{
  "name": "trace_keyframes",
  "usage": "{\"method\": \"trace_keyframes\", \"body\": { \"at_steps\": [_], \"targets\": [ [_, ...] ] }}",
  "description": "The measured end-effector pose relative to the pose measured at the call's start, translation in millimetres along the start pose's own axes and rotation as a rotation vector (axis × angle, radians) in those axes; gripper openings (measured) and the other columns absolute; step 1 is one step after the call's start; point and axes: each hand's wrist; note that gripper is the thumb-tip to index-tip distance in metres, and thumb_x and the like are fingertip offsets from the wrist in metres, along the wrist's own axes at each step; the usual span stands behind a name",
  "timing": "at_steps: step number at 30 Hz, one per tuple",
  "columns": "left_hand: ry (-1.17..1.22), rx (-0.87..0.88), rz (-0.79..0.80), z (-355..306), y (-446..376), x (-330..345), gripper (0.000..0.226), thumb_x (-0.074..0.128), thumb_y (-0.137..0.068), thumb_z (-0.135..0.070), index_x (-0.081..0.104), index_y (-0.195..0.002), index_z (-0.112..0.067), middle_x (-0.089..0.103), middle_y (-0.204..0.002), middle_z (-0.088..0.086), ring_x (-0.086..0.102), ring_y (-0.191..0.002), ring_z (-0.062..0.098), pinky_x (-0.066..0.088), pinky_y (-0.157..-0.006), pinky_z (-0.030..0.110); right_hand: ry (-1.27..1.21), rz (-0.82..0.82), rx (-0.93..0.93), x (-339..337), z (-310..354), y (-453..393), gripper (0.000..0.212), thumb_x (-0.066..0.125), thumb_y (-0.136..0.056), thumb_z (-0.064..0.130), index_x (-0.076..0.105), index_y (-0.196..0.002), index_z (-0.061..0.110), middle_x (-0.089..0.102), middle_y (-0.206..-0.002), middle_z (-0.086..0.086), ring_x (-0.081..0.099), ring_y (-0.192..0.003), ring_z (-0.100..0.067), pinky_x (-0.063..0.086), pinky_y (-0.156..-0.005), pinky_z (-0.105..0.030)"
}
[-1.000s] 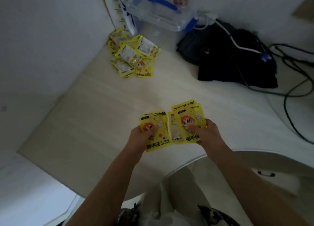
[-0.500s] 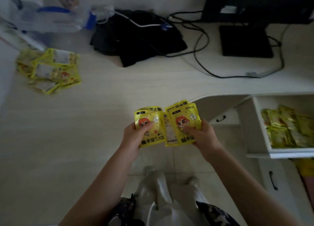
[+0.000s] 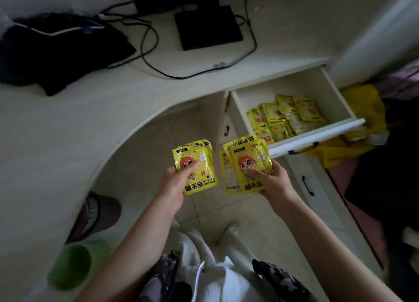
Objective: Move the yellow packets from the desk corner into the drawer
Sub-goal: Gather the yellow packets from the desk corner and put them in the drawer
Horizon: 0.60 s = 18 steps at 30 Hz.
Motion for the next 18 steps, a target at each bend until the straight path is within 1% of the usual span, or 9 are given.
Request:
{"method": "trace_keyframes", "body": {
  "at_steps": [2, 4, 7, 9, 13, 16, 18],
  "targets": [
    [-0.021, -0.012, 0.015, 9.1, 4.4, 31.9, 0.025, 0.077, -0.077, -0.016, 0.066, -0.098, -0.009, 0.073, -0.09, 0.012, 0.071, -0.081, 0.025, 0.058, -0.071, 0.04, -0.007, -0.031, 0.005, -31.1, 2.7, -3.0, 0.028, 0.072, -0.078, 0.002, 0.061, -0.101, 0.014, 0.069, -0.104, -0.019, 0.067, -0.099, -0.039, 0.053, -0.085, -0.06],
    [-0.049, -0.013, 0.026, 14.8, 8.9, 59.2, 0.021, 0.077, -0.077, -0.015, 0.067, -0.094, -0.01, 0.074, -0.085, 0.009, 0.072, -0.077, 0.023, 0.058, -0.065, 0.035, -0.016, -0.054, 0.003, -56.5, 5.9, -6.6, 0.03, 0.073, -0.078, 0.004, 0.06, -0.104, 0.012, 0.068, -0.106, -0.02, 0.065, -0.102, -0.041, 0.052, -0.085, -0.063],
    [-0.08, -0.01, 0.034, 17.7, 10.2, 90.4, 0.02, 0.077, -0.078, -0.014, 0.068, -0.095, -0.01, 0.074, -0.084, 0.008, 0.072, -0.076, 0.022, 0.057, -0.064, 0.033, -0.034, -0.078, 0.007, -85.3, 12.6, -14.5, 0.034, 0.073, -0.079, 0.006, 0.059, -0.109, 0.01, 0.068, -0.106, -0.019, 0.065, -0.102, -0.04, 0.051, -0.086, -0.062],
    [-0.088, -0.012, 0.039, 17.4, 7.3, 108.0, 0.016, 0.076, -0.078, -0.013, 0.067, -0.092, -0.012, 0.074, -0.085, 0.008, 0.071, -0.077, 0.022, 0.057, -0.065, 0.034, -0.047, -0.092, 0.011, -100.5, 17.3, -22.2, 0.035, 0.073, -0.08, 0.006, 0.058, -0.111, 0.009, 0.068, -0.106, -0.018, 0.065, -0.102, -0.04, 0.052, -0.086, -0.061],
    [-0.094, -0.023, 0.051, 15.9, -7.6, 142.1, 0.008, 0.072, -0.082, -0.011, 0.067, -0.086, -0.015, 0.073, -0.08, 0.005, 0.069, -0.073, 0.02, 0.057, -0.07, 0.037, -0.079, -0.114, 0.029, -126.1, 30.0, -45.6, 0.037, 0.071, -0.08, 0.004, 0.057, -0.114, 0.005, 0.068, -0.103, -0.018, 0.066, -0.097, -0.037, 0.053, -0.086, -0.058],
    [-0.101, -0.046, 0.058, 7.5, -23.7, 166.8, 0.006, 0.07, -0.084, -0.011, 0.067, -0.089, -0.014, 0.072, -0.085, 0.008, 0.069, -0.077, 0.024, 0.056, -0.078, 0.044, -0.093, -0.129, 0.039, -140.3, 46.7, -68.7, 0.037, 0.072, -0.08, 0.003, 0.058, -0.114, 0.005, 0.068, -0.098, -0.014, 0.066, -0.092, -0.034, 0.056, -0.083, -0.052],
    [-0.102, -0.063, 0.044, 0.0, -38.6, 183.5, 0.009, 0.069, -0.085, -0.011, 0.066, -0.093, -0.013, 0.071, -0.09, 0.011, 0.069, -0.081, 0.026, 0.055, -0.081, 0.047, -0.089, -0.135, 0.041, -148.2, 60.3, -88.6, 0.038, 0.072, -0.08, 0.004, 0.057, -0.115, 0.006, 0.068, -0.097, -0.013, 0.067, -0.089, -0.031, 0.057, -0.076, -0.046]
  ]
}}
Point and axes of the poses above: each hand's wrist, its own y-axis away from the middle knuckle, its own x-axis out of the palm, z = x × y
